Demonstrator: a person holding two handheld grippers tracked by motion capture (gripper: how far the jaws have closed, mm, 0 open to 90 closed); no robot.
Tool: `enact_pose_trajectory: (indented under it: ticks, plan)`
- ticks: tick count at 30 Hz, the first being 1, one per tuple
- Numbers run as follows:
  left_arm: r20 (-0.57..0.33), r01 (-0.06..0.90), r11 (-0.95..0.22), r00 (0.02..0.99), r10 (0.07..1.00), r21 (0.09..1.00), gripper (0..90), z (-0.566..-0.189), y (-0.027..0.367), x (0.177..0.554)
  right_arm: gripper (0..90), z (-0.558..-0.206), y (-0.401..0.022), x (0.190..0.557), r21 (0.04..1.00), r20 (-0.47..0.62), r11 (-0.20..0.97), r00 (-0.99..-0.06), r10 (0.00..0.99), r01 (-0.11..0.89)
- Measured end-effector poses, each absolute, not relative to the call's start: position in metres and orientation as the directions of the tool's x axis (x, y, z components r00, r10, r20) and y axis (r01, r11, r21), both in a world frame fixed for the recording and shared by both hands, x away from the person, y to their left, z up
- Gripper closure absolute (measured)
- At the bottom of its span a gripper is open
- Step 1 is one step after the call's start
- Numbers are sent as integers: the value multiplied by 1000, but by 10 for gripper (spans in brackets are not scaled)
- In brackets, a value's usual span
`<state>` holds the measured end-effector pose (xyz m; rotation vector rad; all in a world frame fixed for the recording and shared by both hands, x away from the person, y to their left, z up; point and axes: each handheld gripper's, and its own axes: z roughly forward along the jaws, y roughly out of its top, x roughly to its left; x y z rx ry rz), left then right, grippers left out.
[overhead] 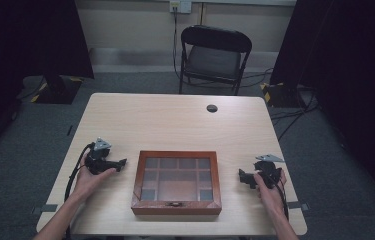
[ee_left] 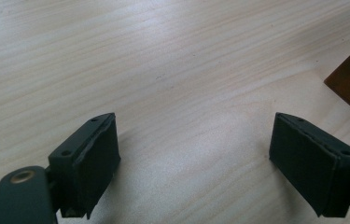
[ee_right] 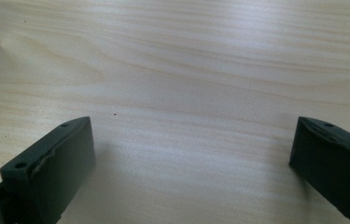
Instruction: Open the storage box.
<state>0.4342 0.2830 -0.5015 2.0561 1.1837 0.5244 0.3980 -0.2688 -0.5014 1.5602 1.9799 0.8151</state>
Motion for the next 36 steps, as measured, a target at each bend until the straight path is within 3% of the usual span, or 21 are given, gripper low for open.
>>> enact_pose_trajectory:
  ticks: [16, 21, 28, 36]
  plan:
    - [-12, 599, -335, 499, 866, 728, 176, -499, 283, 432, 0, -501, -269, 398, 711, -12, 170, -229, 973, 683]
    - [-95, 631, -310, 523, 847, 711, 236, -490, 286, 429, 0, -501, -269, 398, 712, -13, 169, -228, 974, 682]
    - [-155, 563, -265, 589, 793, 783, 320, -470, 280, 416, 0, -501, -269, 399, 711, -14, 172, -232, 973, 682]
    - [-174, 481, -264, 688, 704, 836, 348, -448, 259, 398, 0, -501, -269, 399, 712, -15, 176, -236, 972, 680]
